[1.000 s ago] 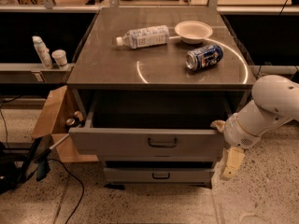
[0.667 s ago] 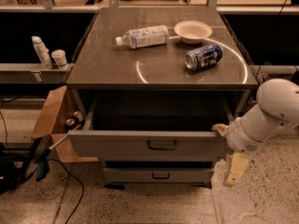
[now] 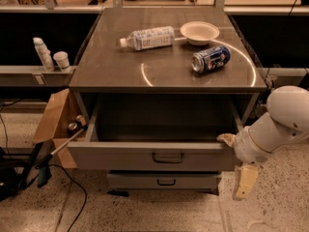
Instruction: Open top drawer
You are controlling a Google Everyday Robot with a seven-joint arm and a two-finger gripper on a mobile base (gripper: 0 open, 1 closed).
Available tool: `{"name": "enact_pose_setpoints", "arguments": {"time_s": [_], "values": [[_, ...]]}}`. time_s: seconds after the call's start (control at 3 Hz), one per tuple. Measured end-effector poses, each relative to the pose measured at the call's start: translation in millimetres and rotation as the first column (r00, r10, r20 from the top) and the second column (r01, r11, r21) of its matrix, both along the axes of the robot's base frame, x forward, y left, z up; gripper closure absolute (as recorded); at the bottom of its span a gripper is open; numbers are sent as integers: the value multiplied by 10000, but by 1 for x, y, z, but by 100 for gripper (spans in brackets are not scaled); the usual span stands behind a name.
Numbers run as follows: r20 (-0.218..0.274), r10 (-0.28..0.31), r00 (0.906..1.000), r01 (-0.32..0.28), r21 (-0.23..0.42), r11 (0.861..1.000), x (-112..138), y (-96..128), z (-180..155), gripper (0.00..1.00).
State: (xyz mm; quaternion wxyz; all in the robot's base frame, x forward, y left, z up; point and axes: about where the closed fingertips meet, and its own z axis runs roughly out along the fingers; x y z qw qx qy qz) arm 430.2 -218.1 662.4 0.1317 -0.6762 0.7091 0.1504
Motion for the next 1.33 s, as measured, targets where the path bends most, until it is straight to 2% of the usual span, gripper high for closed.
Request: {"name": "enact_pose_setpoints", "arguments": {"time_s": [0.33, 0.67, 1.33], "values": [[-133, 110, 9999, -109, 48, 9999, -5, 3, -1, 0], [-459, 136, 9989, -133, 60, 9999, -26, 3, -2, 0], [-823, 209, 9964, -187, 272, 9995, -97, -3, 16, 0]]}}
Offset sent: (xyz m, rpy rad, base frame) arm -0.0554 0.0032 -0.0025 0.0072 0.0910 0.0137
